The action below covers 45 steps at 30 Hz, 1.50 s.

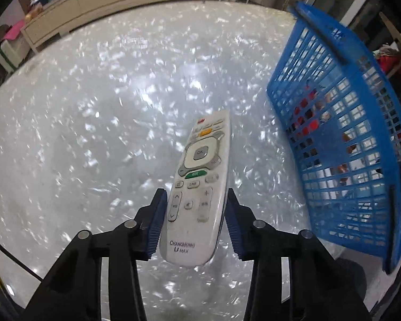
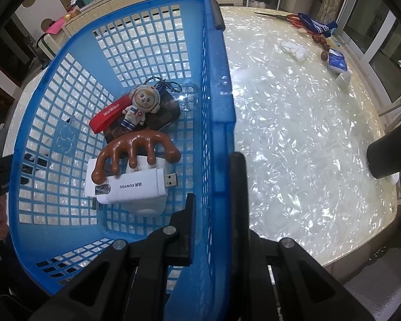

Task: Organize rigid objects
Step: 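Lift the remote with the left tool and carry it over the basket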

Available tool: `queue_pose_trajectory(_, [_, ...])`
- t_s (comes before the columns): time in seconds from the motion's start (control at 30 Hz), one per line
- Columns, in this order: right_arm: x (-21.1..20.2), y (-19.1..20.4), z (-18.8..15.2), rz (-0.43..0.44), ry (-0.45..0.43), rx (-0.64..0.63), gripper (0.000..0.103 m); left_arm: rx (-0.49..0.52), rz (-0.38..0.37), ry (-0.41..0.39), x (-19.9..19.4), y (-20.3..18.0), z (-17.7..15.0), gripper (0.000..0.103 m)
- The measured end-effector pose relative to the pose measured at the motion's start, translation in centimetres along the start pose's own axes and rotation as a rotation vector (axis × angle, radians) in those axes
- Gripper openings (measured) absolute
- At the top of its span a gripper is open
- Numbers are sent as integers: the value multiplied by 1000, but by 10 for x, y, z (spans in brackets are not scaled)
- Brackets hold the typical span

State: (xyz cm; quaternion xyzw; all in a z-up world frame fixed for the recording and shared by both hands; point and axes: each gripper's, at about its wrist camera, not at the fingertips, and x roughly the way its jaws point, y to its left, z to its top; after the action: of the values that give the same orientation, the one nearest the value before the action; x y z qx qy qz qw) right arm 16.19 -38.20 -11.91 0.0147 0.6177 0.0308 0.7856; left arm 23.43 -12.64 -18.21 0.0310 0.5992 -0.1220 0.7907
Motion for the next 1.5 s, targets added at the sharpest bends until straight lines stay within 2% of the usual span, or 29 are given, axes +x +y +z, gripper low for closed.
queue_pose_trajectory(0.13, [-2,0,-2,-2,-1,2,9,36,5,-36,-24,10,4,37])
queue_pose_trajectory(0.27, [-3,-1,-5,0,0,5,9,60,-5,-79,-37,4,11,28])
queue_pose_trajectory(0.37, [-2,-1,-8,0,3,8,9,62,-25,-104,-58,2,-2,24])
queue_pose_trajectory(0.77, [-8,-5,-11,-1,3,11,9,141,-65,-208,-106,-22,6,23])
queue_pose_trajectory(1.1, [-12,-6,-11,3,-1,13,9,318,-35,-345,-163,-66,21,23])
queue_pose_trajectory(1.27, [-14,-7,-12,9,-4,19,9,399,-75,-385,-179,-96,23,23])
queue_pose_trajectory(1.5, [-15,-9,-13,31,-10,31,9,507,-172,-340,-155,-138,20,23])
